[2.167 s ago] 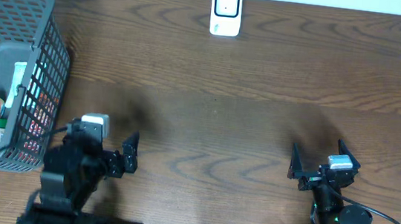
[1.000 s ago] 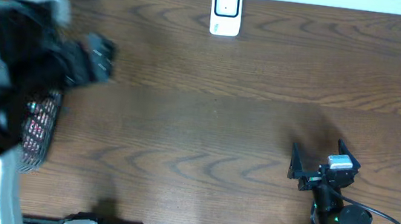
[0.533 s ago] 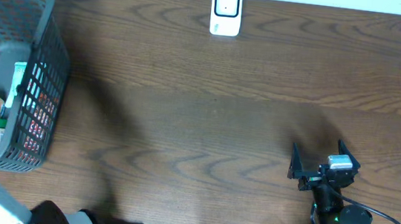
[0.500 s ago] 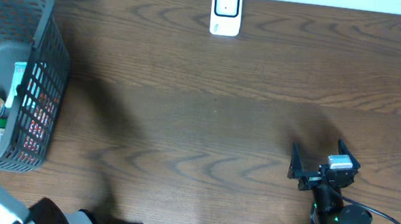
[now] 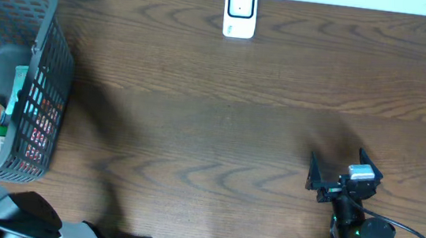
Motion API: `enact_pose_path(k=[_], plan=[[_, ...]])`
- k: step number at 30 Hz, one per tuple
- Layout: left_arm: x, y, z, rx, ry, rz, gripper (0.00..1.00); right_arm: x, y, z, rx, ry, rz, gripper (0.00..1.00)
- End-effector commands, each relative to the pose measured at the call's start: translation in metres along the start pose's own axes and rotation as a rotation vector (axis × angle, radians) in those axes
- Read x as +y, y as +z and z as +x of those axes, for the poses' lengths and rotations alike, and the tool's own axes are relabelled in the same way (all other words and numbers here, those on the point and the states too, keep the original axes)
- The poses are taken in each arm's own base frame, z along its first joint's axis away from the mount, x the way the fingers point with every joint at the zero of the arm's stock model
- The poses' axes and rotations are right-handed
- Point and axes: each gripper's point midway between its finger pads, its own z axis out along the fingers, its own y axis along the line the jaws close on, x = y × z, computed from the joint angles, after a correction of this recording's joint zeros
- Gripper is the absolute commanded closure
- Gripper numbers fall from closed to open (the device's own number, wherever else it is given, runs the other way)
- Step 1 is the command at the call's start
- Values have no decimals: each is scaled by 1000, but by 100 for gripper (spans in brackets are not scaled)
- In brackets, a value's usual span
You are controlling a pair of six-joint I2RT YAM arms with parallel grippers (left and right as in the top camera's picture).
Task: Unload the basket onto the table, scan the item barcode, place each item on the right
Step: 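Reach the left gripper into the basket toward the green-lidded jar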
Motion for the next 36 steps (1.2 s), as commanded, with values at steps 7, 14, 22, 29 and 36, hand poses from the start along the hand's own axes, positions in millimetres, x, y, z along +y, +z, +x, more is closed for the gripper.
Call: enact_pose_path(k=[7,14,22,29,36], plan=[[-5,53,1,40,286,8,2,2,0,1,4,12,-10,1],[-3,85,11,85,453,7,2,2,0,1,4,12,-10,1],[-5,112,9,74,550,11,2,2,0,1,4,12,-10,1],[-11,128,-5,0,613,14,2,2,0,1,4,12,-10,1],[-10,147,-5,-19,685,7,2,2,0,1,4,12,-10,1]])
